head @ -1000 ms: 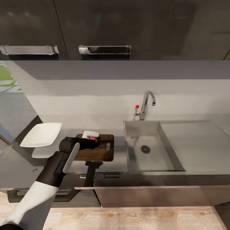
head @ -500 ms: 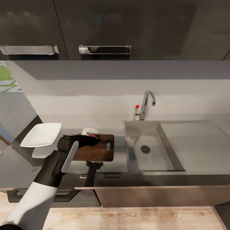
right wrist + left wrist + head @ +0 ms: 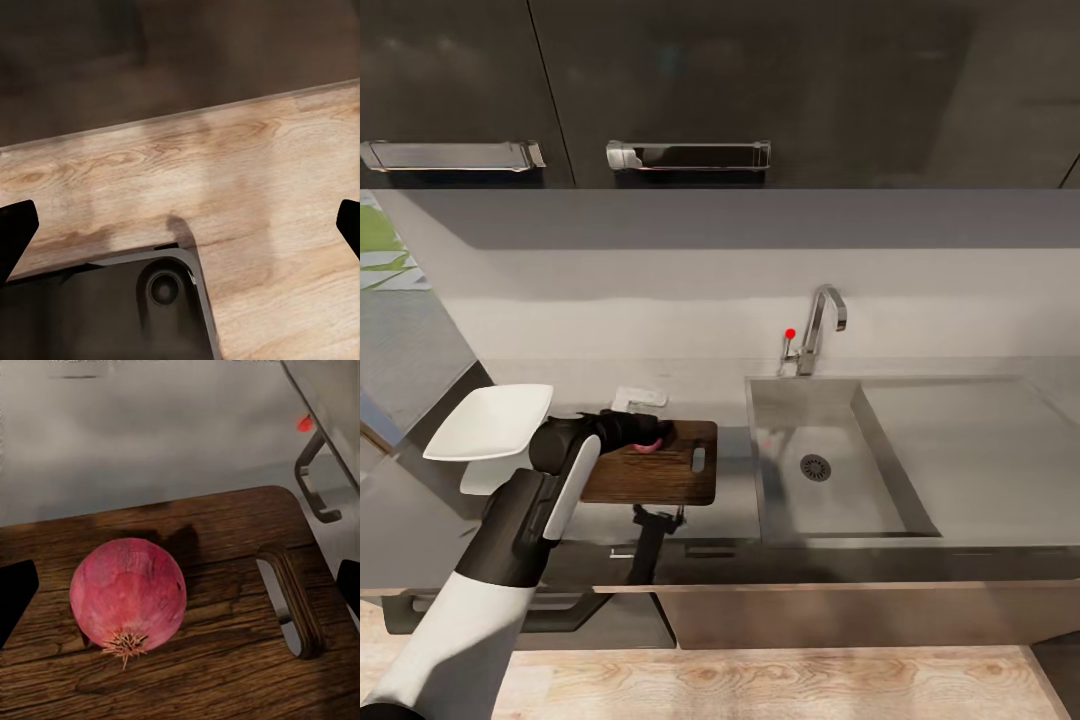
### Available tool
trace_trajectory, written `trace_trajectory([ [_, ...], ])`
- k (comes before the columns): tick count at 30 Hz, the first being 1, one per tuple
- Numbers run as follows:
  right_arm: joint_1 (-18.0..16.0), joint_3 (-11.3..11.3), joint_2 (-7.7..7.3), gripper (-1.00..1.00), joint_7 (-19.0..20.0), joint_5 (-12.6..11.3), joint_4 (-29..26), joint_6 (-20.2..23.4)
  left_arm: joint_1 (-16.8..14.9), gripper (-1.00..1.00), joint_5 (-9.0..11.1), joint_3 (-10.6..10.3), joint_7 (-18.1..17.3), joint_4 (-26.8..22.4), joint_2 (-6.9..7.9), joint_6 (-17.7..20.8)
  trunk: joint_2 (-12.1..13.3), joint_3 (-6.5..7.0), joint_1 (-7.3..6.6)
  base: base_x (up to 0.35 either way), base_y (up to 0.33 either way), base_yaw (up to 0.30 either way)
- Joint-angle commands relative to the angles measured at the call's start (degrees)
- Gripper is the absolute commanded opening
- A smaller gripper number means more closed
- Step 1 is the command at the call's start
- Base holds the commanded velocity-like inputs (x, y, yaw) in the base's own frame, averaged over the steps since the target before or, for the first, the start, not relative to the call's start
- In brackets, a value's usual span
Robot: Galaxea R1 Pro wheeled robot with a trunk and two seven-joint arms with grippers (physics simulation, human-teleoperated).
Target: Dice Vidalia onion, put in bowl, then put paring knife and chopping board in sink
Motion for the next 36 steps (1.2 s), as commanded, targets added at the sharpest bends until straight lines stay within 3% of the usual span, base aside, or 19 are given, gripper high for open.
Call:
trace_trajectory([
  [1, 0.0, -0.1, 0.04, 1.00, 0.0, -0.1, -0.1, 0.0, -0.1, 1.00, 0.1, -0.1, 0.0, -0.1, 0.05, 0.2, -0.1, -0.09, 0.04, -0.040, 0.000, 0.000],
  [36, 0.0, -0.1, 0.04, 1.00, 0.0, -0.1, -0.1, 0.0, -0.1, 1.00, 0.1, -0.2, 0.0, 1.8, 0.06, 0.2, -0.1, -0.09, 0.04, -0.306, 0.000, 0.000],
])
